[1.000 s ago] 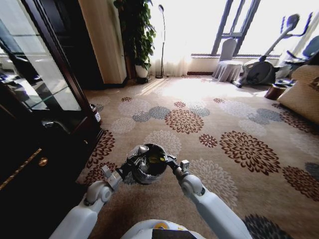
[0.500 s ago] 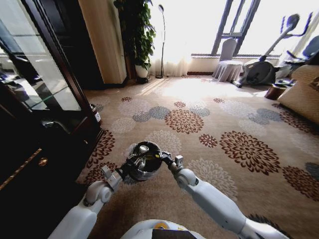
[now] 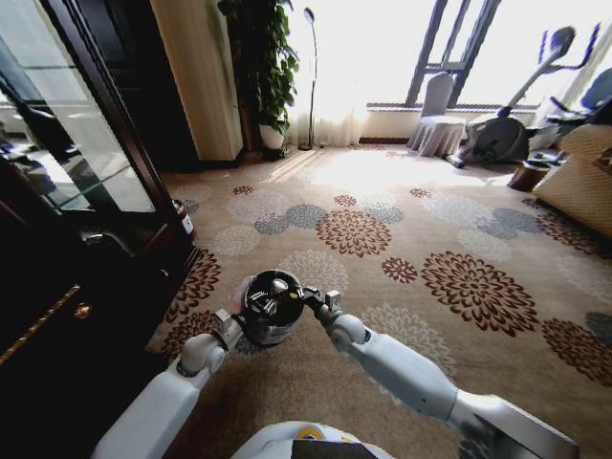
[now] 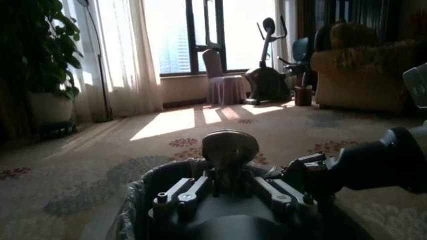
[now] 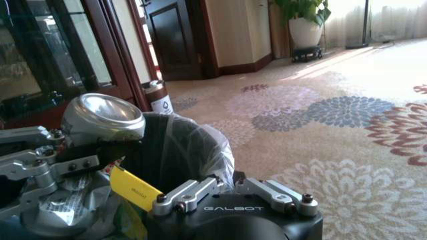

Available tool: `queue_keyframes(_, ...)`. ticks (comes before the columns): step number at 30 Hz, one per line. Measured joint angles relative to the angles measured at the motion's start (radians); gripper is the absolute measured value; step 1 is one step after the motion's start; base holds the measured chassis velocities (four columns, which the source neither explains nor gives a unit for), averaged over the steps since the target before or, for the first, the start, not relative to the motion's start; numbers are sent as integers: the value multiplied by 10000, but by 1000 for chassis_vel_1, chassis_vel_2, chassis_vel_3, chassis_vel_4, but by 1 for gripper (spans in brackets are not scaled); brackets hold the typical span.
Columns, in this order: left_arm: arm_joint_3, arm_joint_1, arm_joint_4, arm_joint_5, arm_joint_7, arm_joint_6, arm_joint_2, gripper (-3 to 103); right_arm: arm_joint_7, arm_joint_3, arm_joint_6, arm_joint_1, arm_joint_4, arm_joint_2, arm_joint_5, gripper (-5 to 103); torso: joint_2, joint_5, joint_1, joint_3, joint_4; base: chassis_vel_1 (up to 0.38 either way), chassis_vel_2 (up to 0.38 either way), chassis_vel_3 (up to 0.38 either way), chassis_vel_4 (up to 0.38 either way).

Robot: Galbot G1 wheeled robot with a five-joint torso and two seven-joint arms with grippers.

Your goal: Pick up the trash from the ground and place it into the trash bin.

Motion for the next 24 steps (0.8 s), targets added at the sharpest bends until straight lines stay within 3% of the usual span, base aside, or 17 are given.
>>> queue_keyframes(5,94,-98,99,106,-240,-130,-63,15,1,0,-28,0,120,-96,93,3,1,2,0,-1,0,0,0,0,0)
queue_keyframes(8,104,-35,21,9,-231,-140,-77,30,26,-9,-48,92,133,-101,143,3,1,1,0,-1,1,0,0,0,0)
queue_keyframes(9,104,-35,21,9,-231,-140,-77,30,26,-9,-48,92,133,-101,143,3,1,1,0,-1,1,0,0,0,0)
queue_keyframes(11,102,13,-18,-76,2,-264,-51,41,30,-9,-50,128,110,-57,160,3,1,2,0,-1,1,0,0,0,0)
queue_keyframes(13,92,30,-49,-91,60,-299,-44,41,23,-9,-50,134,74,-29,157,3,1,3,0,-1,3,0,0,0,0)
queue_keyframes(20,-157,205,-568,-278,279,-360,9,74,-25,87,-35,70,-70,69,72,3,1,3,0,-1,2,0,0,0,0)
queue_keyframes(24,-418,347,-826,-398,305,-331,-6,85,-13,242,-34,5,-69,-6,73,3,1,1,0,-1,2,0,0,0,0)
